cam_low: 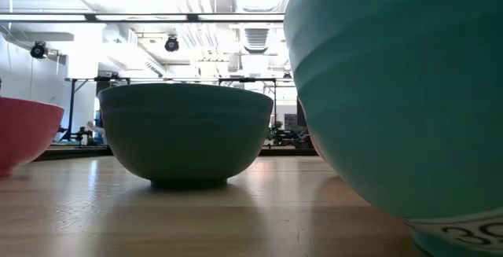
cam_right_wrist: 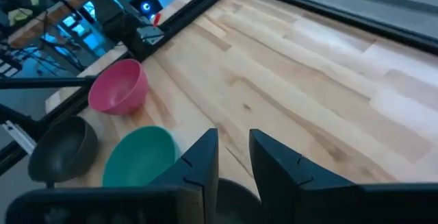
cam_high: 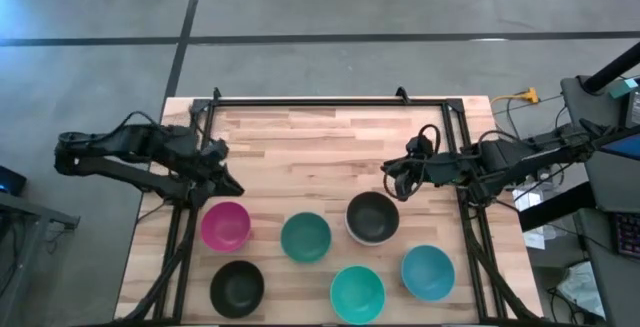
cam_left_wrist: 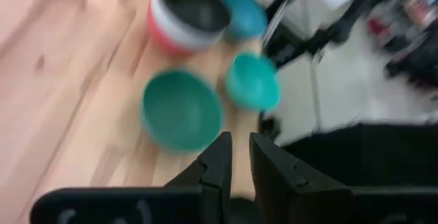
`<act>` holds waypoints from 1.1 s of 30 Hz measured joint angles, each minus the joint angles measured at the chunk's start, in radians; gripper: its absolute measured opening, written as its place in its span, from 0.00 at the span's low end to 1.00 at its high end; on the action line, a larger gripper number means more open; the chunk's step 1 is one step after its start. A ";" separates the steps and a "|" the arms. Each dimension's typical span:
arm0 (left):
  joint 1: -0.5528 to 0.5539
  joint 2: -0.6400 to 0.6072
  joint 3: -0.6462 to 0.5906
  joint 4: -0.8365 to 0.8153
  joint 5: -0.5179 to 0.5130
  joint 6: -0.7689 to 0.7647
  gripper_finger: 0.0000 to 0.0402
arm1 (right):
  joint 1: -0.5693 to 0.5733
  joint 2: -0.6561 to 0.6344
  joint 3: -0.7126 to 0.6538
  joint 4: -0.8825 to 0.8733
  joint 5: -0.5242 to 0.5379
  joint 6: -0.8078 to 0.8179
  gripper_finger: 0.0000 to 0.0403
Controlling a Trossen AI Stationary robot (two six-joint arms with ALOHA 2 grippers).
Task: Nest bowls inside each other
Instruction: Stack the pink bowl on top of the right black bowl
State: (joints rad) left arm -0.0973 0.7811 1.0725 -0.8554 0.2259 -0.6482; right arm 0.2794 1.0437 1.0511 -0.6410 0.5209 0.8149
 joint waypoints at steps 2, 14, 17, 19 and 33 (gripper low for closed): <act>-0.035 0.030 -0.002 -0.063 -0.016 0.000 0.09 | 0.000 -0.007 -0.019 0.027 -0.015 -0.001 0.19; -0.240 0.233 -0.036 -0.365 -0.210 -0.025 0.09 | 0.000 -0.112 -0.059 0.104 -0.079 -0.115 0.19; -0.240 0.258 -0.048 -0.364 -0.205 -0.026 0.09 | 0.000 -0.138 -0.067 0.097 -0.079 -0.123 0.18; -0.240 0.275 -0.053 -0.367 -0.197 -0.026 0.09 | 0.000 -0.153 -0.079 0.096 -0.078 -0.132 0.18; -0.208 0.346 -0.106 -0.420 -0.176 -0.020 0.36 | -0.001 -0.212 -0.153 0.098 -0.078 -0.132 0.18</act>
State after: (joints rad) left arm -0.3050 1.1269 0.9669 -1.2752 0.0494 -0.6680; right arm 0.2787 0.8316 0.8983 -0.5430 0.4426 0.6827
